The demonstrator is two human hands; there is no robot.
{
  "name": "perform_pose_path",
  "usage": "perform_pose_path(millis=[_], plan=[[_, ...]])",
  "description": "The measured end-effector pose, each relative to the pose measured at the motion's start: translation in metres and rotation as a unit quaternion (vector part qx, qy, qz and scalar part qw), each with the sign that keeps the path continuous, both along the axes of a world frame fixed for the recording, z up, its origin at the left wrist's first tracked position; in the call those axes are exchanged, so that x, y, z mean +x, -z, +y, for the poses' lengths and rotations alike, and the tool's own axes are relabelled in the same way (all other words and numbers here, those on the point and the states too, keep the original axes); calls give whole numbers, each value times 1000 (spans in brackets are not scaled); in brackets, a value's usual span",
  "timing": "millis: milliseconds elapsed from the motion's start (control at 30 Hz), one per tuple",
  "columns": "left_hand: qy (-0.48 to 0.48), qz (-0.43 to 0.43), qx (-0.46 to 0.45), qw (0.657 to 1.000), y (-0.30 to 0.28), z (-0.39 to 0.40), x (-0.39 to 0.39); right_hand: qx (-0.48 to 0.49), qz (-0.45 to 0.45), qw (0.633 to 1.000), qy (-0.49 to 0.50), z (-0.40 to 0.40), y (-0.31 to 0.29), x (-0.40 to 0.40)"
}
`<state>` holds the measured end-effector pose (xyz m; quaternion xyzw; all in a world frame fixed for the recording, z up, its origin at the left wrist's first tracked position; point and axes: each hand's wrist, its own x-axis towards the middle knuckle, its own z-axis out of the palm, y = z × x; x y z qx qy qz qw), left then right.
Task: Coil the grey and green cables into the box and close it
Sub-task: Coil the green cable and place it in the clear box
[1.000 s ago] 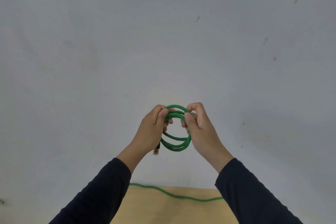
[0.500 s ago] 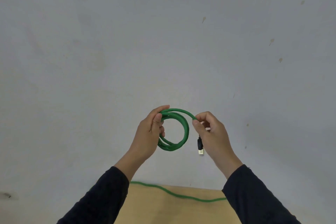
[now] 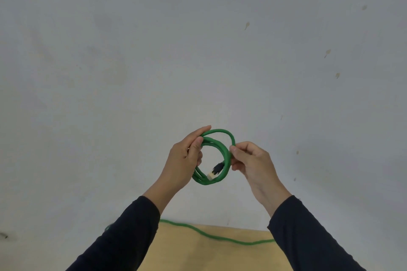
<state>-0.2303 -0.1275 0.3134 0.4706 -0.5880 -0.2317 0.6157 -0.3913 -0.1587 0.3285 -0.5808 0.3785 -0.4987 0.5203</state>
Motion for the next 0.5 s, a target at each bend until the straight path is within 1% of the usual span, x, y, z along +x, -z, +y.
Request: perform_pose_path(millis=[67, 133, 233, 300, 367, 433, 467, 500], plan=[[-27, 15, 1, 1000, 3, -3, 0, 12, 2, 999, -34, 4, 3, 2], [-49, 33, 2, 998, 4, -5, -3, -16, 24, 999, -22, 8, 5, 4], [-84, 51, 3, 995, 5, -8, -5, -124, 107, 986, 37, 18, 9, 10], [-101, 57, 4, 993, 4, -9, -5, -196, 124, 972, 31, 26, 10, 12], [-114, 55, -3, 992, 4, -10, -3, -277, 161, 947, 0, 29, 11, 13], [-118, 49, -7, 992, 2, -10, -3, -352, 226, 908, -3, 26, 16, 14], [-123, 42, -10, 991, 2, -10, -3, -371, 245, 896, 7, 24, 18, 16], [-133, 32, -14, 991, 3, -9, -3, -379, 249, 891, 14, 22, 20, 17]])
